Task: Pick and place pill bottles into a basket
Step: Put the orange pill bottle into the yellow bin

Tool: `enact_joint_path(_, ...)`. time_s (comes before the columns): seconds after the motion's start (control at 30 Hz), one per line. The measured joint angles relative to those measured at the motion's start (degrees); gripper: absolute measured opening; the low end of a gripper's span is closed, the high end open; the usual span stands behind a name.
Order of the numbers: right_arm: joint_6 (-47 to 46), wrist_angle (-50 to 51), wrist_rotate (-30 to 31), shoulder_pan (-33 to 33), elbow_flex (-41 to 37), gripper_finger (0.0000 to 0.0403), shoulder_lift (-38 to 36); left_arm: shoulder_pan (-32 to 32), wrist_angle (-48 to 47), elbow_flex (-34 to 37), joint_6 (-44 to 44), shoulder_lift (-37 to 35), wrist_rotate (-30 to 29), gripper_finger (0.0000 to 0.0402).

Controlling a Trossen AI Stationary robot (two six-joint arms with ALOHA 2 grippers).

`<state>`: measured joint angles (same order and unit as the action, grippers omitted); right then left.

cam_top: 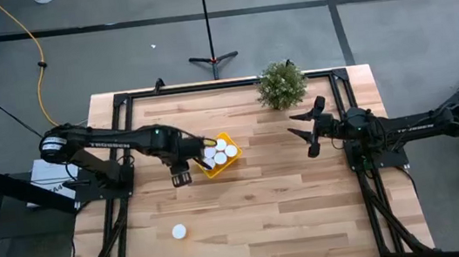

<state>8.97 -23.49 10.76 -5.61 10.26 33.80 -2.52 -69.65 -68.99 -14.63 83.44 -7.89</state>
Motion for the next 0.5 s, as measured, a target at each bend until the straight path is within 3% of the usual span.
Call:
enact_joint_path(0.33,-0.1,1.0,0.0,0.0,0.0,0.0172,0.0,-13.4,1.3,0.4,-7.5,-3.7,-9.4,0.0156)
enact_joint_path(0.5,-0.1,1.0,0.0,0.0,0.0,0.0172,0.0,-19.3,11.7,6.8,-10.7,-11.9,-12.5,0.0156)
